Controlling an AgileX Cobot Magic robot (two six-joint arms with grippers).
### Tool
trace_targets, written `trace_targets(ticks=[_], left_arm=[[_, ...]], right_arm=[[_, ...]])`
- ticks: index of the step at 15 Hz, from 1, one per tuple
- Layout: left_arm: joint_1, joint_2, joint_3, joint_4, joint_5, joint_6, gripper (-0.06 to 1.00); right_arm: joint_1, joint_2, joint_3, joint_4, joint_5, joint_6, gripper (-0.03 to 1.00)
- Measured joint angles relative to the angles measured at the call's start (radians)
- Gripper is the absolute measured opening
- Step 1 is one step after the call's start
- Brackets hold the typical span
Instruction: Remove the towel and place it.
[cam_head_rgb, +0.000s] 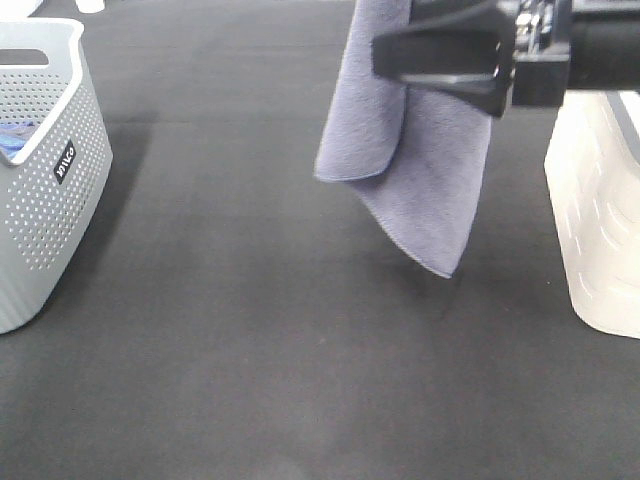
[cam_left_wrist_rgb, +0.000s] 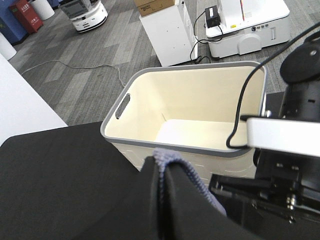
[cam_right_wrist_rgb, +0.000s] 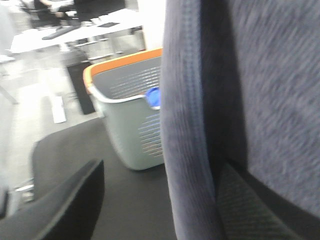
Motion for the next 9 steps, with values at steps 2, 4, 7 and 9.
trace_targets(ticks=[2,4,7,9], left_arm=[[0.0,0.0,0.0,0.0,0.0,0.0,0.0],[0.0,0.0,0.0,-0.001,0.0,0.0,0.0],[0.0,0.0,0.0,-0.001,0.0,0.004,0.0],[0.0,0.0,0.0,0.007,0.0,0.007,0.0]], right_arm=[[0.0,0.064,0.0,0.007,0.015,-0.014,0.57],[0.0,0.103,0.0,0.035,-0.002,-0.05,0.57],[0.0,0.165,0.0,0.032,0.01,-0.055,0.55],[0.0,0.193,0.0,0.008,0.011,-0.054,0.51]])
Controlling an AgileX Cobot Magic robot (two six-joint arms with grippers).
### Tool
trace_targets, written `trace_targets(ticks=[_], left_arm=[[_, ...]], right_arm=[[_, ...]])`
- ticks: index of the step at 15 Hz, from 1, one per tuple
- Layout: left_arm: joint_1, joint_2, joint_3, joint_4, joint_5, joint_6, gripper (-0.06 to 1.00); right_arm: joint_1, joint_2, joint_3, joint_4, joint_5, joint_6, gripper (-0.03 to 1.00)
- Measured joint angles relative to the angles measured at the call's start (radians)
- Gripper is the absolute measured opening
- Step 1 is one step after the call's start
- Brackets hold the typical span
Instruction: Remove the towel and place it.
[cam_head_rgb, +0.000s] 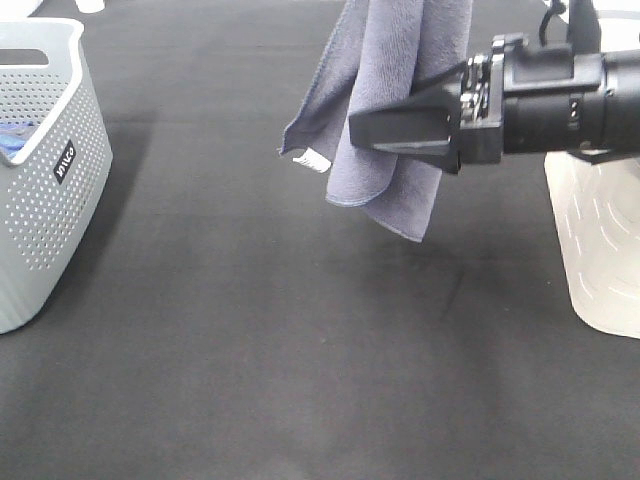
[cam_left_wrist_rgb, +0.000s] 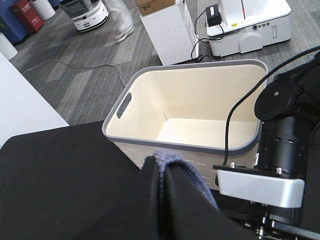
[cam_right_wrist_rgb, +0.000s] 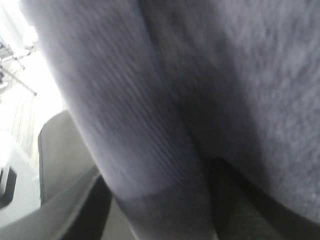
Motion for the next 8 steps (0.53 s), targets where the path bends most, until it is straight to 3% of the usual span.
trace_targets(ticks=[8], left_arm=[[0.0,0.017,0.0,0.089,-0.001,0.0,0.0]], right_arm=[[0.0,-0.057,0.0,-0.245,0.03,0.214,0.22]])
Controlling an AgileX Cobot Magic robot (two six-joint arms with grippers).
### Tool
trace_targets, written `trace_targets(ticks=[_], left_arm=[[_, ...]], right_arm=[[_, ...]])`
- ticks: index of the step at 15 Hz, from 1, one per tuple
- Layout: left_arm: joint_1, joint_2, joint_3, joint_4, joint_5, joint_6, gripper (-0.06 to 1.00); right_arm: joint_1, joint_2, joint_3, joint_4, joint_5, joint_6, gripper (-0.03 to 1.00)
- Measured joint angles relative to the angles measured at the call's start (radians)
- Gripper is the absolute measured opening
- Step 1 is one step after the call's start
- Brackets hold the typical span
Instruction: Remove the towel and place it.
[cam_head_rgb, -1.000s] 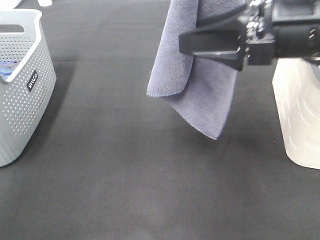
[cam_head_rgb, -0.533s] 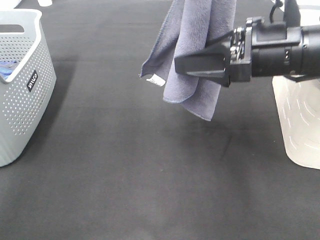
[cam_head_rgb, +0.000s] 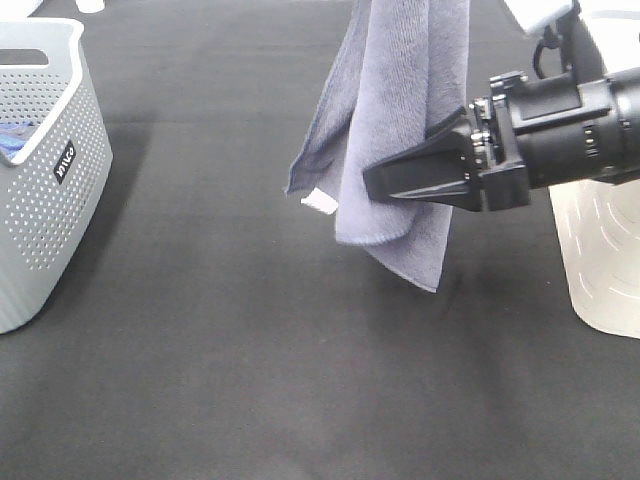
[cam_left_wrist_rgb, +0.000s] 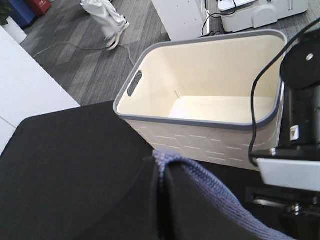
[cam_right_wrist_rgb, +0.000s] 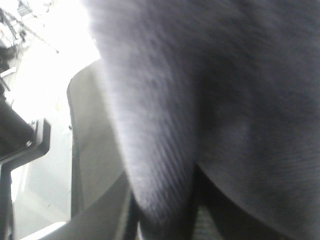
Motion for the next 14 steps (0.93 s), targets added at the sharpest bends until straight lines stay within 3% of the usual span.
trace_targets(ticks=[4,6,9,14], left_arm=[[0.0,0.008,0.0,0.054,0.0,-0.007,0.0],[0.0,0.008,0.0,0.126,0.013,-0.047,0.0],[0.0,0.008,0.0,0.243,0.09,-0.122,0.0],[0.0,0.04,0.0,0.425,0.164,-0.372,0.0]], right_arm=[[0.0,-0.115,0.0,-0.169,-0.002,0.229,0.17],[0.0,-0.166,-0.013,-0.283,-0.024,0.355,0.03],[0.0,-0.191,-0.102,-0.458,-0.022,0.542,0.0],[0.0,-0.19,-0.355,-0.824,0.027,0.902,0.0]])
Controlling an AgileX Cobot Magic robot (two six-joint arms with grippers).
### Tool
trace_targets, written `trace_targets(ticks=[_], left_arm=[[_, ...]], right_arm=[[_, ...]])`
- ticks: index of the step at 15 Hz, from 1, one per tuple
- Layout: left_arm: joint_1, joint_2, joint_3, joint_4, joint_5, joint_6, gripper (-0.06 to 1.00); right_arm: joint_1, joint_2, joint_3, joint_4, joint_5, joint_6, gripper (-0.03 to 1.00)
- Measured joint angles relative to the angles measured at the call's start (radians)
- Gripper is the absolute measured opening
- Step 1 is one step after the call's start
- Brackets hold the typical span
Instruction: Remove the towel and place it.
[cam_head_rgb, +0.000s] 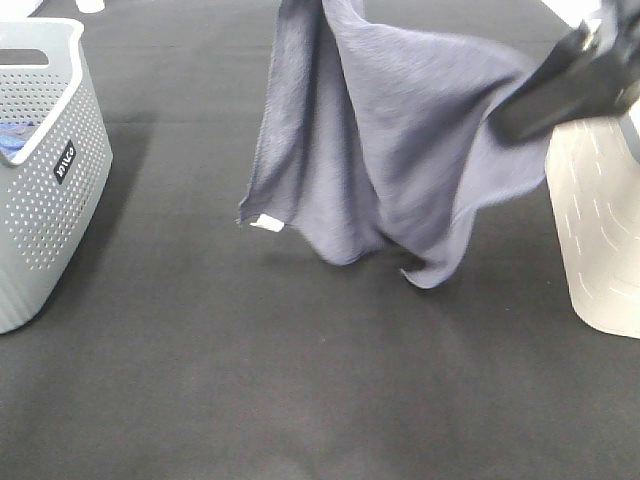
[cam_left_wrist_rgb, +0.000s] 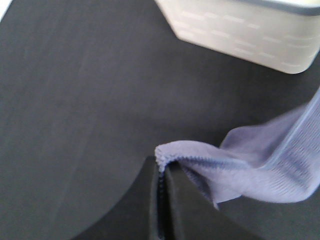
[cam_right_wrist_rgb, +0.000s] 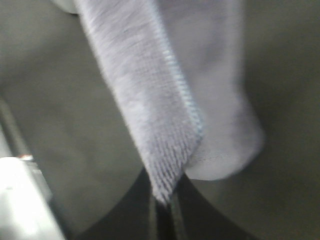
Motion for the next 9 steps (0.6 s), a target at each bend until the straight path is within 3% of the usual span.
trace_targets(ticks=[2,3,6,7,8,9], left_arm=[[0.0,0.018,0.0,0.011,-0.018,-0.049,0.0],[0.0,0.033,0.0,0.021,-0.09,-0.102,0.0],[0.0,0.054,0.0,0.078,-0.144,-0.158,0.0],[0.0,0.069,0.0,0.209,-0.15,-0.253,0.0],[0.0,0.069,0.0,0.209,-0.15,-0.253,0.0],[0.0,0.071,0.0,0.291,-0.157,-0.328,0.0]], right_arm=[[0.0,0.016,-0.099,-0.13,0.003,0.067,0.0],[0.0,0.061,-0.191,-0.212,-0.004,0.103,0.0],[0.0,0.124,-0.268,-0.286,-0.037,0.121,0.0],[0.0,0.178,-0.329,-0.317,-0.05,0.104,0.0],[0.0,0.178,-0.329,-0.317,-0.05,0.104,0.0],[0.0,0.197,-0.348,-0.316,-0.064,0.056,0.0]])
